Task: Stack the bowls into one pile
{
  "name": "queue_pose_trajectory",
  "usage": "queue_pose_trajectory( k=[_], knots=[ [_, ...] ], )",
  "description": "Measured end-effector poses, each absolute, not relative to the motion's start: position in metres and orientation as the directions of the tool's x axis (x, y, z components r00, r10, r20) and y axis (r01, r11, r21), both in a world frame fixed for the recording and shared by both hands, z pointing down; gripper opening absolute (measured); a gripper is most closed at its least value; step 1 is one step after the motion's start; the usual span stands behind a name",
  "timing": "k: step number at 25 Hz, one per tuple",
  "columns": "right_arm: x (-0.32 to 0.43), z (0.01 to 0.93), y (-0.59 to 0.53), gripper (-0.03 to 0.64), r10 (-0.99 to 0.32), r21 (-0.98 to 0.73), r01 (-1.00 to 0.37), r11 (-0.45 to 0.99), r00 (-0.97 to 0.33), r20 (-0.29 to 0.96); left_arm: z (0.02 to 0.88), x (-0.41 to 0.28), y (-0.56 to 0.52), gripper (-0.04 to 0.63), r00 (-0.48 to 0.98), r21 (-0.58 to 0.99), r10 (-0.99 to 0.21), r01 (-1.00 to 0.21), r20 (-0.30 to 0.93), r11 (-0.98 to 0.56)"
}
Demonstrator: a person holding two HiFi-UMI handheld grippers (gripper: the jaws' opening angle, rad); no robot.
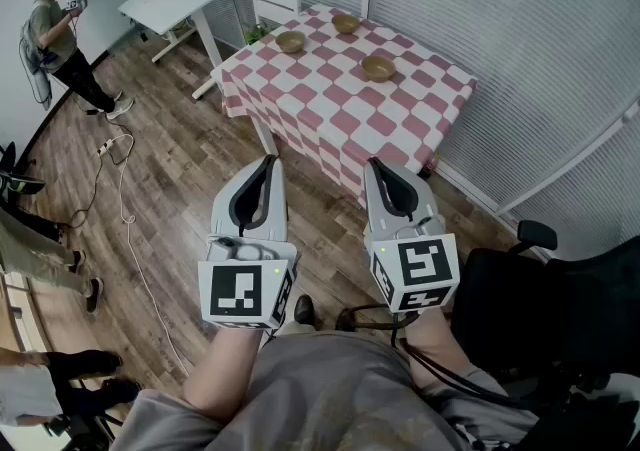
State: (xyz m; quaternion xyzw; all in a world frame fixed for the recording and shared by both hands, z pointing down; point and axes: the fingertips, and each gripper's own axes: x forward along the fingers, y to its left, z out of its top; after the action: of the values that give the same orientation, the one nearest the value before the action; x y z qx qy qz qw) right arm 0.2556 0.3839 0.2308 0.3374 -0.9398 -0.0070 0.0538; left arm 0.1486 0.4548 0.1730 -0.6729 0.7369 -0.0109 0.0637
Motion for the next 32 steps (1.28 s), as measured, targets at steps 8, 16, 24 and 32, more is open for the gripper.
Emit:
queue_pose_trajectory(
  k=[8,16,24,32],
  knots=[
    [0.258,0.242,0.374,0.025,-0.599,0.046,-0.598,0.800,-0.792,0.118,0.185,0.159,0.447,0.000,-0.116,-0.086,-0.992,-0.989,-0.056,0.120],
    [0.223,0.253,0.345,0.026,-0.589,0.005,-0.592,0.806,-0.800,0.117,0.199,0.121,0.422,0.000,-0.141,-0.070,-0.989,-0.987,-0.049,0.144],
    [0.148,0.262,0.285,0.026,-0.600,0.010,-0.605,0.796,-0.787,0.144,0.207,0.044,0.362,0.000,-0.134,-0.043,-0.990,-0.990,-0.049,0.136],
    [0.076,0.246,0.226,0.026,-0.633,0.015,-0.638,0.770,-0.762,0.136,0.184,-0.036,0.304,0.000,-0.102,-0.041,-0.990,-0.993,-0.102,0.107]
  ],
)
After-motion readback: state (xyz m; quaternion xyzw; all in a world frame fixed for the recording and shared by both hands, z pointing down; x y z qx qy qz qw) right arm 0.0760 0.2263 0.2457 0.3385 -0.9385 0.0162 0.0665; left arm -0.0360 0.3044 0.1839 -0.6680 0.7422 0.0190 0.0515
